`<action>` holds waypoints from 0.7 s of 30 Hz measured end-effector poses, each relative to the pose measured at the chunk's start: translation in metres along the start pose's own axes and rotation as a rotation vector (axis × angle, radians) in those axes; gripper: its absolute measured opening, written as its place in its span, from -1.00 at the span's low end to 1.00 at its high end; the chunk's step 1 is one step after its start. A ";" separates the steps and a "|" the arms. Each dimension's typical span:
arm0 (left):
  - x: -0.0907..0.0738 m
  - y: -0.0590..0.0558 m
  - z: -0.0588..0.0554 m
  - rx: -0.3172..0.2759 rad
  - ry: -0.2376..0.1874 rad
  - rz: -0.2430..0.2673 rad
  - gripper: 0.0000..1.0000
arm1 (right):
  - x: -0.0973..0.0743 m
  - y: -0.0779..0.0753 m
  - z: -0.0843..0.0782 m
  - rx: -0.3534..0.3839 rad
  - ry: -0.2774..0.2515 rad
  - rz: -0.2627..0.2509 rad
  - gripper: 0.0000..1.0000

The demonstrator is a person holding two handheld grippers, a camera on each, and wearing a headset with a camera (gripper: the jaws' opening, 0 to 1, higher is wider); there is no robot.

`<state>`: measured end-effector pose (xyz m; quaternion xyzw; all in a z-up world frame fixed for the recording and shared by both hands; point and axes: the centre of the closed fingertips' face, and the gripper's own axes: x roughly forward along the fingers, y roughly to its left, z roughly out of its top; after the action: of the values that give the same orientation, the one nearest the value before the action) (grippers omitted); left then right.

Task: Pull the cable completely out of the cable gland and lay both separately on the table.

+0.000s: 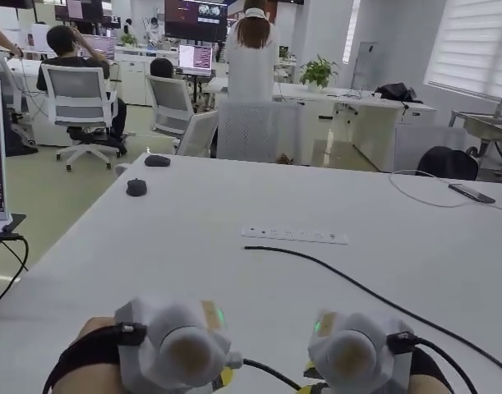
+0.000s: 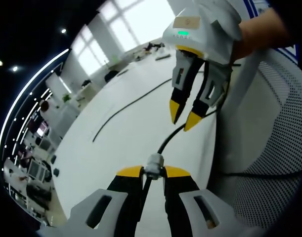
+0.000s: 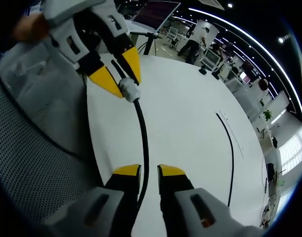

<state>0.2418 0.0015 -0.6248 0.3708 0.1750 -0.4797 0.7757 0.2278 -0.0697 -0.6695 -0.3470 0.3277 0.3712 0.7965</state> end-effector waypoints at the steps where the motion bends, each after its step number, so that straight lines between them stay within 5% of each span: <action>1: 0.000 0.000 0.001 -0.002 -0.005 -0.001 -0.67 | 0.000 0.001 0.002 -0.018 -0.004 0.002 -0.70; 9: 0.000 -0.015 0.018 0.060 -0.069 -0.050 -0.67 | -0.004 0.009 0.028 -0.074 -0.117 0.015 -0.60; 12: 0.001 -0.018 0.019 0.072 -0.072 -0.061 -0.67 | -0.007 0.012 0.035 -0.111 -0.147 0.020 -0.90; 21: 0.001 -0.010 0.012 0.044 -0.046 -0.040 -0.67 | -0.004 0.003 0.021 -0.081 -0.086 -0.007 -0.94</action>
<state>0.2329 -0.0107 -0.6216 0.3731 0.1538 -0.5075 0.7613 0.2287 -0.0530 -0.6560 -0.3640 0.2765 0.3958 0.7965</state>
